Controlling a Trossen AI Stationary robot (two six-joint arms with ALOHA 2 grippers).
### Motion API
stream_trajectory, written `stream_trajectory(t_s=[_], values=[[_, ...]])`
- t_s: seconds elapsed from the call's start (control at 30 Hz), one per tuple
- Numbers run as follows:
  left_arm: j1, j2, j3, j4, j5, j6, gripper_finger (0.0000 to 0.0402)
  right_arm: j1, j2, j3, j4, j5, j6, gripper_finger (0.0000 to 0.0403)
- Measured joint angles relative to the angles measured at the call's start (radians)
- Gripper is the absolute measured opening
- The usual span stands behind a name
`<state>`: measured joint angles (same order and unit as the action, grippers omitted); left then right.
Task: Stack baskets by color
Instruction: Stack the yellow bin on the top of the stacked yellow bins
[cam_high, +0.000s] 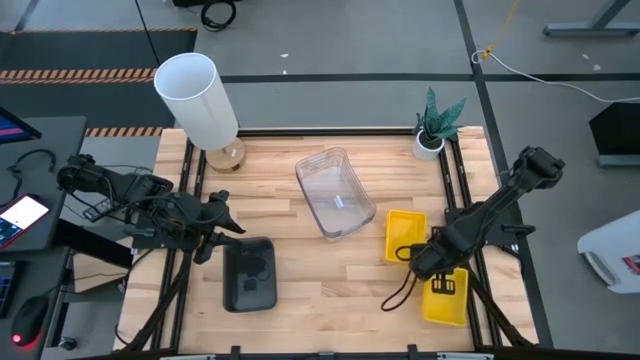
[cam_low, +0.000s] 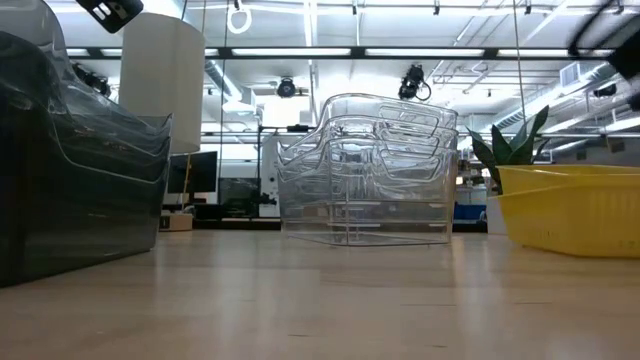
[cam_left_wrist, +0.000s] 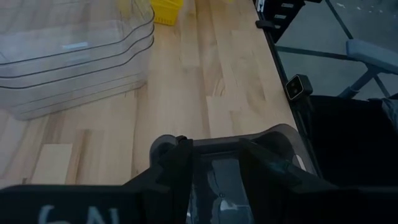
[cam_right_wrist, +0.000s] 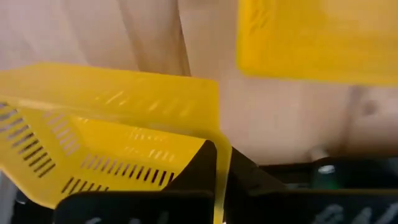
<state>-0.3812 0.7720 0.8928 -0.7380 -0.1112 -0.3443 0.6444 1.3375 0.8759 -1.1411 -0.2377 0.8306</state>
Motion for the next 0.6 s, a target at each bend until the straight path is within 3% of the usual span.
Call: stream_trajectory(t_s=[0.23, 0.6], values=[[0.000, 0.000, 0.000, 0.000, 0.000, 0.000, 0.0133, -0.055, -0.076, 0.158, -0.144, 0.231, -0.024, 0.0011], [0.002, 0.000, 0.000, 0.000, 0.000, 0.014, 0.0133, -0.272, -0.098, 0.244, -0.173, 0.304, -0.247, 0.0008]])
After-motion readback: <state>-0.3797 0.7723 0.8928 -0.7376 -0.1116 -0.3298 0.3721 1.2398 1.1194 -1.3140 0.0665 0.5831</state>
